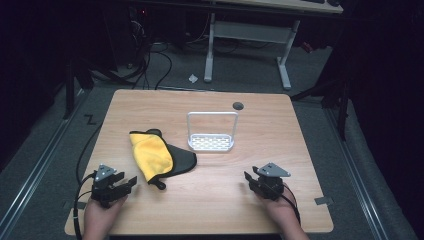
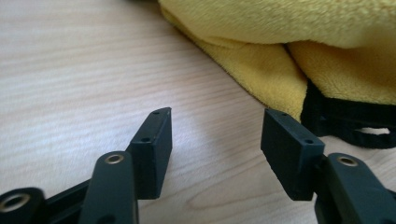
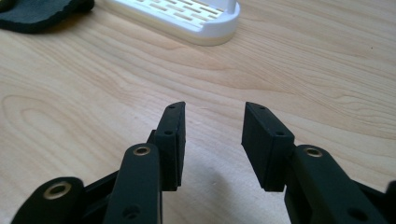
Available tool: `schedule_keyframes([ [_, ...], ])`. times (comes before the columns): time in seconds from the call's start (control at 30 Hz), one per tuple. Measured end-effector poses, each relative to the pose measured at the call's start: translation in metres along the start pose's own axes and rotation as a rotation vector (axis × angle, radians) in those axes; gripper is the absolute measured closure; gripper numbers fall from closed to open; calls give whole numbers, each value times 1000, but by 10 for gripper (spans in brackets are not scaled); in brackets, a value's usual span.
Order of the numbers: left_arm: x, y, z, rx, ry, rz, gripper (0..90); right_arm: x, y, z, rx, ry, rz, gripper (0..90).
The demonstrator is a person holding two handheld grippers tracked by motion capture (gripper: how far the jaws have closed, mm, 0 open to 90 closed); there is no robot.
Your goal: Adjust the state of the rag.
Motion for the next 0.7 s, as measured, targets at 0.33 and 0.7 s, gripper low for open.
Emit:
schedule_keyframes([
  [0.33,2,7,-4,-42,-6,4,439,-5,2,1,-4,-28,22,534],
  [0.7,6,-8,-5,-82,-20,-39,389,-4,1,4,24,0,-16,403],
])
Point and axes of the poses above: each handheld gripper's, and its own axes: y roughly forward along the jaws, x roughly out of its top, z roughly to its left, the point moved 9 cm from there along y, roughly forward along the jaws, and after that the axes turned 11 degrees about z, right-handed, at the moved point
